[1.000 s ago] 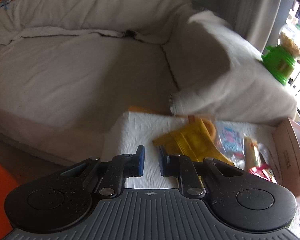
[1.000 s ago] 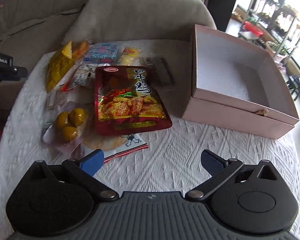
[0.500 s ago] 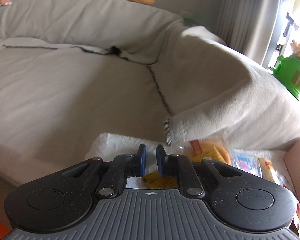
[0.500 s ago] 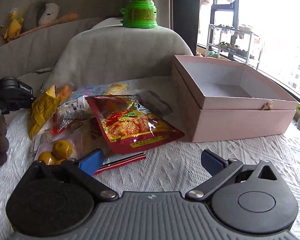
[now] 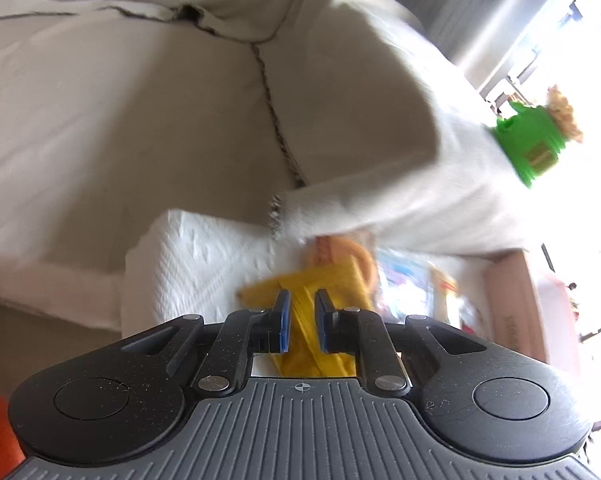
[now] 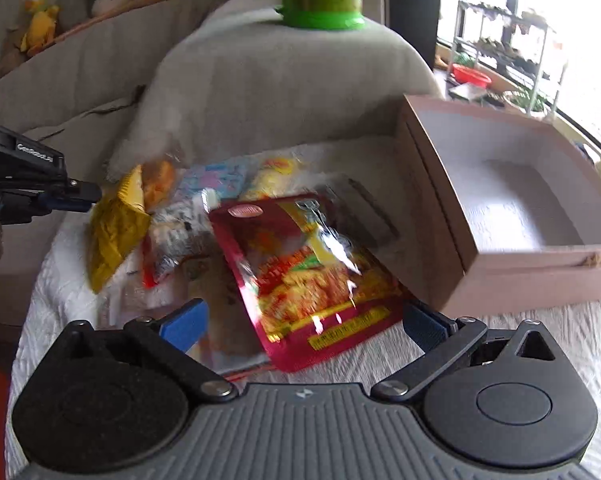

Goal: Organize snacks
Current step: 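Reach the right tool into the snack pile and grasp the wrapped mooncake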

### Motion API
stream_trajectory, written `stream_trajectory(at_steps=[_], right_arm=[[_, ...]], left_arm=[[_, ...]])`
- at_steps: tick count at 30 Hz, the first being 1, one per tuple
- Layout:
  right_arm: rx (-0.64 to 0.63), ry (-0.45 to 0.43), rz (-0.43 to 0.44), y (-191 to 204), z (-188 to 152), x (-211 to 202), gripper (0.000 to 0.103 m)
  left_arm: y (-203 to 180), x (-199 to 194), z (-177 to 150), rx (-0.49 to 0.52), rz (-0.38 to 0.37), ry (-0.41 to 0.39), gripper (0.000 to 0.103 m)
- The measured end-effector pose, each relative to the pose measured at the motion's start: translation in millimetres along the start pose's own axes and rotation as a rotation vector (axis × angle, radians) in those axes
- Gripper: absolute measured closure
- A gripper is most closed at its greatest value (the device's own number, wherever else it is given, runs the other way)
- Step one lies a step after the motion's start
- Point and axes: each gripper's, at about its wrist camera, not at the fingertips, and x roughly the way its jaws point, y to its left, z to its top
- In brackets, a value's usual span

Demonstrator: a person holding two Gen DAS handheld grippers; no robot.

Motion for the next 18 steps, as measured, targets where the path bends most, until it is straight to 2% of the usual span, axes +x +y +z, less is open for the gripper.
stream_trajectory(at_steps=[3, 5, 7, 10, 12, 13, 15, 16, 18], right_arm=[[-0.008, 0.01, 0.07, 13.9, 32.6, 6.4, 0.0], [0.014, 0.035, 0.151, 24.7, 64.0, 28.4, 0.0], [-0.016, 0.046, 0.201, 44.4, 90.3, 54.1, 0.0], [-0.13, 0.051, 0.209, 85.0, 114.3, 92.4, 0.0], [-0.179, 0.109, 0.218, 107.0, 122.3, 116.6, 0.002], [-0.197, 0.15, 0.235, 115.8, 123.1, 126.3, 0.004], [-0.228, 0.19, 0.227, 124.6, 118.6, 136.4, 0.025], [-0.241, 0.19, 0.213, 125.3, 114.9, 134.9, 0.03], [-0.243, 0.202, 0.228, 120.5, 106.9, 124.7, 0.045]], left_arm=[[-0.1, -15.6, -5.2, -0.026, 0.032, 0.031, 0.087], [5.9, -22.7, -7.6, -0.032, 0.058, 0.053, 0.087], [13.2, -28.4, -10.8, -0.038, 0.071, 0.069, 0.087], [25.3, -29.4, -13.6, -0.046, 0.069, 0.105, 0.087], [32.3, -28.2, -16.1, -0.052, 0.047, 0.119, 0.087], [35.4, -27.6, -17.0, -0.059, 0.037, 0.122, 0.087], [42.0, -23.1, -20.5, -0.078, 0.019, 0.125, 0.087], [44.2, -21.9, -21.6, -0.086, 0.012, 0.126, 0.087], [46.9, -17.2, -23.8, -0.096, -0.003, 0.136, 0.087]])
